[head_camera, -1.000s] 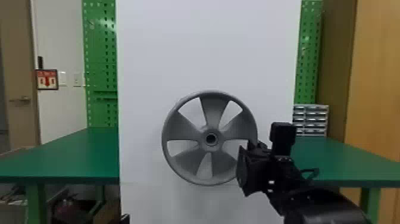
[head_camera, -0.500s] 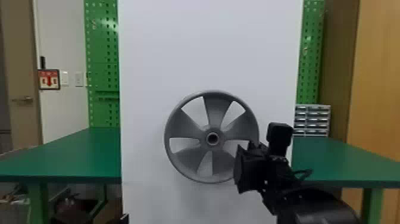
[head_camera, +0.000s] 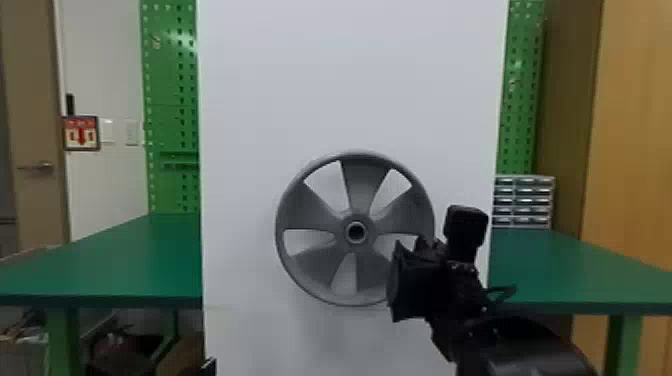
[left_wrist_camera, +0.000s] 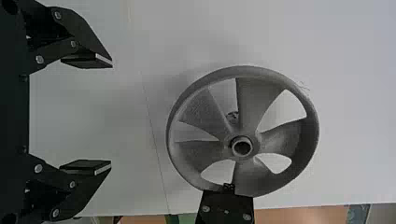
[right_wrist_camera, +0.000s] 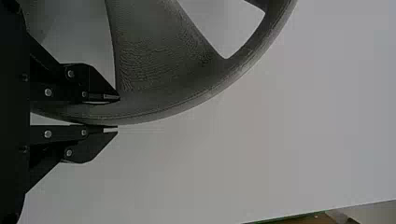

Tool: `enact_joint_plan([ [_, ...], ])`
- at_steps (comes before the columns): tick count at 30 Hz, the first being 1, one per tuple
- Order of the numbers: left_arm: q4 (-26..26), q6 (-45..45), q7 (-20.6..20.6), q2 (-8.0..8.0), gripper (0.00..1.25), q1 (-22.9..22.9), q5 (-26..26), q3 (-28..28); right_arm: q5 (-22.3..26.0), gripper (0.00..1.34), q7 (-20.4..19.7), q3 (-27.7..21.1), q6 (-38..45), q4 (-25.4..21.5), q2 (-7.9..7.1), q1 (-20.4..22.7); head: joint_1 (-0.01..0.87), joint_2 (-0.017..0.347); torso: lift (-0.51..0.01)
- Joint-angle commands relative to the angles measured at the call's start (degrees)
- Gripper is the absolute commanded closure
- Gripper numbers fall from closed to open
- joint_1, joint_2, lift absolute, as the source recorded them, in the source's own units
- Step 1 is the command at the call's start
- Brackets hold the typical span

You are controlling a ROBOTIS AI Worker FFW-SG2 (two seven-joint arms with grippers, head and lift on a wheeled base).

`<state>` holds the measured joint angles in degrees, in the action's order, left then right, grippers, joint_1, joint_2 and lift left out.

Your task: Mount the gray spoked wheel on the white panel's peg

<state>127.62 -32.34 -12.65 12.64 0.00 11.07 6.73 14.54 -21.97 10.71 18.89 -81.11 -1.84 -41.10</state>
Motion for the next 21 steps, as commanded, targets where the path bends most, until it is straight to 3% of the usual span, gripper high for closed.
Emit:
enact_joint_plan([
  [1,0.0,0.0,-0.01,0.01,0.48,0.08,0.01,-0.05,0.31,0.85,0.09,0.19,-1.14,-0.1,0.0,0.41,0.123,-0.008,-0.405],
  [3,0.0,0.0,-0.01,0.01,0.48,0.08,0.01,-0.05,0.4,0.59,0.09,0.19,-1.31,-0.1,0.0,0.5,0.123,-0.008,-0.405],
  [9,0.0,0.0,-0.01,0.01,0.48,0.08,0.01,-0.05,0.66,0.05,0.09,0.19,-1.22,-0.1,-0.09,0.59,0.123,-0.008,-0.405],
  [11,0.0,0.0,-0.01,0.01,0.48,0.08,0.01,-0.05,0.75,0.0,0.09,0.19,-1.22,-0.1,-0.18,0.59,0.123,-0.008,-0.405],
  [21,0.0,0.0,-0.01,0.01,0.48,0.08,-0.08,0.04,1.1,0.0,1.58,0.1,-1.31,-0.01,-0.27,0.59,0.123,-0.008,-0.405],
])
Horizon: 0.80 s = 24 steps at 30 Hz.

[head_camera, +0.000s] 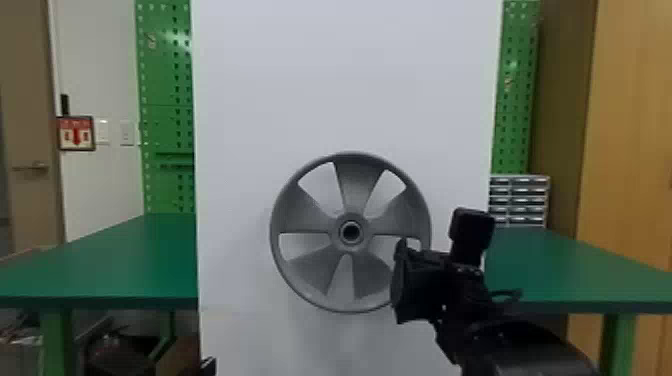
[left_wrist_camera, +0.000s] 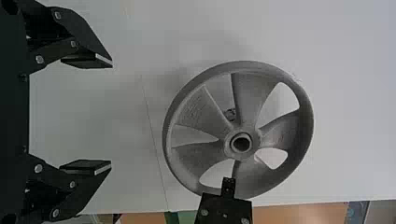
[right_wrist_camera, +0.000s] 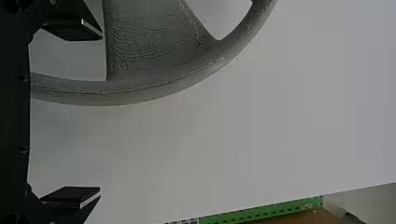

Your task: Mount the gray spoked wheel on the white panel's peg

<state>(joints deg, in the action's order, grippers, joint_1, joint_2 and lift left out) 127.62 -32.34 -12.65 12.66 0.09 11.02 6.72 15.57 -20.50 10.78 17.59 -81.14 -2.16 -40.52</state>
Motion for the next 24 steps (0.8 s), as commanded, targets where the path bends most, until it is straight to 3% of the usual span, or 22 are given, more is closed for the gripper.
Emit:
enact_joint_plan([
  [1,-0.01,0.0,-0.01,0.0,0.48,0.0,-0.03,0.05,0.08,0.0,0.11,0.03,0.08,0.02,0.05,0.0,0.123,-0.008,-0.405],
  [12,0.17,-0.09,0.08,-0.09,0.48,-0.26,-0.03,-0.04,-0.1,0.0,0.11,0.38,-0.1,-0.42,0.05,0.79,0.123,-0.008,-0.405],
  [20,0.26,0.0,0.08,-0.18,0.48,-0.44,-0.03,-0.12,0.78,0.0,0.02,1.44,-2.12,-4.73,-0.21,4.31,0.123,-0.008,-0.405],
  [24,0.26,0.0,0.08,-0.18,0.48,-0.44,-0.03,-0.21,1.48,0.0,0.02,3.9,-2.73,-8.33,-1.09,6.85,0.123,-0.008,-0.405],
])
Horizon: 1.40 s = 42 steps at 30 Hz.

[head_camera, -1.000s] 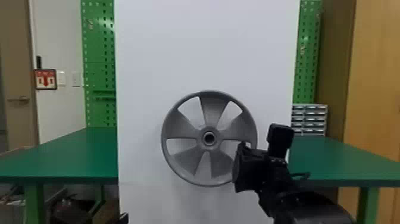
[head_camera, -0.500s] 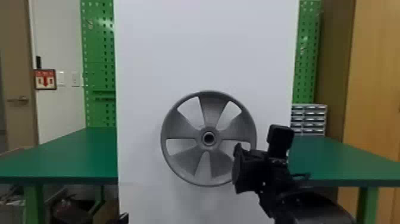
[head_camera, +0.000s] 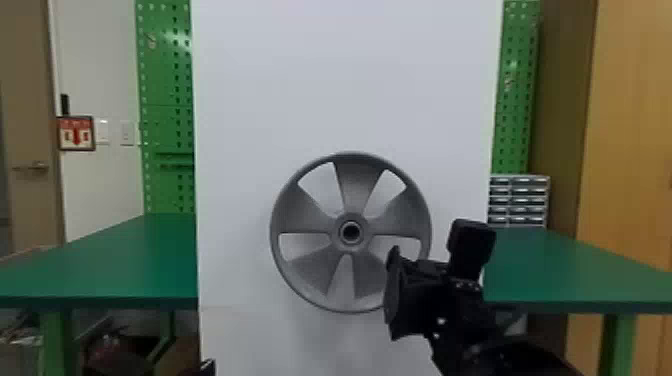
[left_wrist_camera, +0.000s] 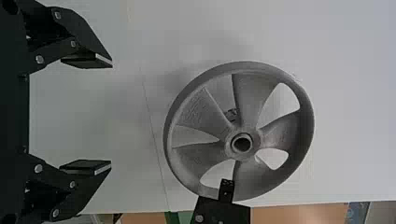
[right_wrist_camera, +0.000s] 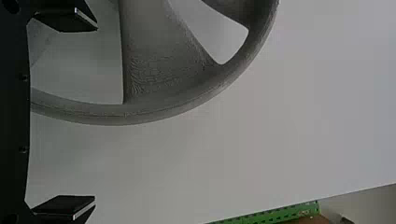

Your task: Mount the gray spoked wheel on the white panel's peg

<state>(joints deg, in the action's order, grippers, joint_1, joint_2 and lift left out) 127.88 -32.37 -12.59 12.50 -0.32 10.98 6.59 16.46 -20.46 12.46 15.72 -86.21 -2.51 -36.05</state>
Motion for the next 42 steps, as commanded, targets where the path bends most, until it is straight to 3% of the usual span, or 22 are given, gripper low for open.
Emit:
enact_joint_plan([
  [1,0.0,0.03,-0.07,-0.02,0.48,-0.03,0.0,-0.09,0.59,0.0,-0.02,2.66,-1.14,-3.96,-0.74,2.91,0.123,-0.008,-0.405],
  [8,0.0,0.03,0.02,-0.11,0.48,-0.03,0.09,-0.26,0.33,0.0,-0.02,5.56,-3.24,-8.71,-2.59,8.45,0.123,-0.008,-0.405],
  [21,0.09,0.12,-0.07,-0.37,0.48,0.06,0.09,-0.53,-1.61,0.0,0.77,7.4,-13.35,-7.48,-5.66,17.06,0.123,-0.008,-0.405],
  [29,0.0,0.38,-0.07,-0.46,0.48,0.06,0.18,-0.62,-3.45,0.0,6.05,5.56,-18.54,-3.35,-5.14,20.67,0.123,-0.008,-0.405],
  [37,0.0,0.47,-0.07,-0.81,0.48,0.06,0.18,-0.62,-3.63,0.0,14.93,3.09,-29.26,6.67,-3.99,23.66,0.123,-0.008,-0.405],
  [42,0.0,0.56,-0.07,-1.07,0.48,0.06,0.18,-0.79,-4.86,0.0,15.54,2.13,-33.13,11.07,-2.59,25.5,0.123,-0.008,-0.405],
])
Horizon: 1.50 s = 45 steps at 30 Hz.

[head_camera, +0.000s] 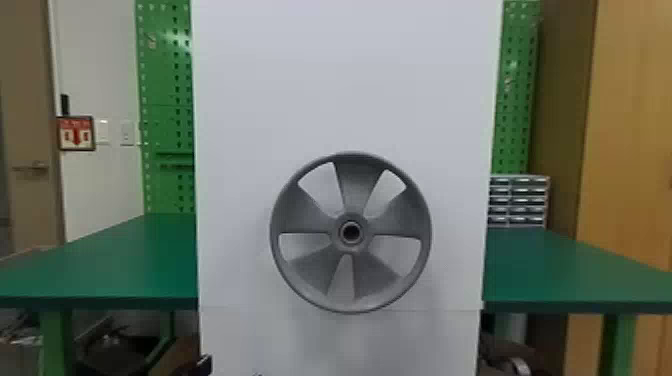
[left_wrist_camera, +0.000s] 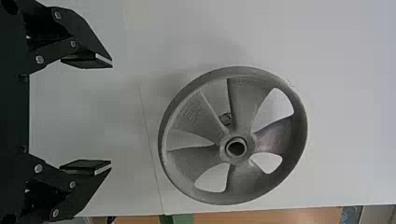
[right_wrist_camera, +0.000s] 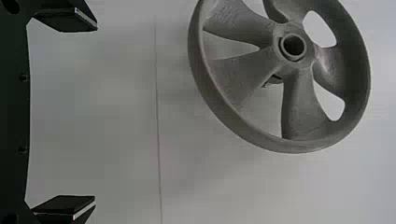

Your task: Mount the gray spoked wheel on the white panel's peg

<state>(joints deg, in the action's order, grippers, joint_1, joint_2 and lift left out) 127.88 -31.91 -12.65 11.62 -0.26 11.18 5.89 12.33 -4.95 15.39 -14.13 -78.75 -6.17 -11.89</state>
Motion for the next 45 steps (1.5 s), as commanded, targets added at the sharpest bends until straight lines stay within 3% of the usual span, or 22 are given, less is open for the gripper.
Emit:
enact_joint_plan([
  [1,0.0,0.09,-0.01,-0.2,0.48,0.0,-0.02,0.0,-0.82,0.0,0.03,-0.98,-3.8,4.13,1.25,1.61,0.123,-0.008,-0.405],
  [9,0.0,0.09,-0.01,-0.2,0.48,0.26,-0.1,0.17,-1.35,0.0,3.1,-2.47,-5.82,9.14,2.22,3.28,0.123,-0.008,-0.405],
  [18,0.0,0.09,-0.01,-0.28,0.48,0.44,-0.28,0.53,-3.98,0.0,3.37,-5.11,-5.73,12.48,3.36,4.69,0.123,-0.008,-0.405],
  [25,0.0,0.62,-0.01,-0.37,0.48,0.44,-0.54,0.61,-3.89,0.02,3.28,-6.51,-5.73,12.66,3.97,5.65,0.123,-0.008,-0.405],
  [45,0.0,0.62,-0.01,-0.46,0.48,0.35,-0.54,0.53,-6.97,0.08,3.28,-7.13,-5.12,12.92,3.97,6.09,0.123,-0.008,-0.405],
])
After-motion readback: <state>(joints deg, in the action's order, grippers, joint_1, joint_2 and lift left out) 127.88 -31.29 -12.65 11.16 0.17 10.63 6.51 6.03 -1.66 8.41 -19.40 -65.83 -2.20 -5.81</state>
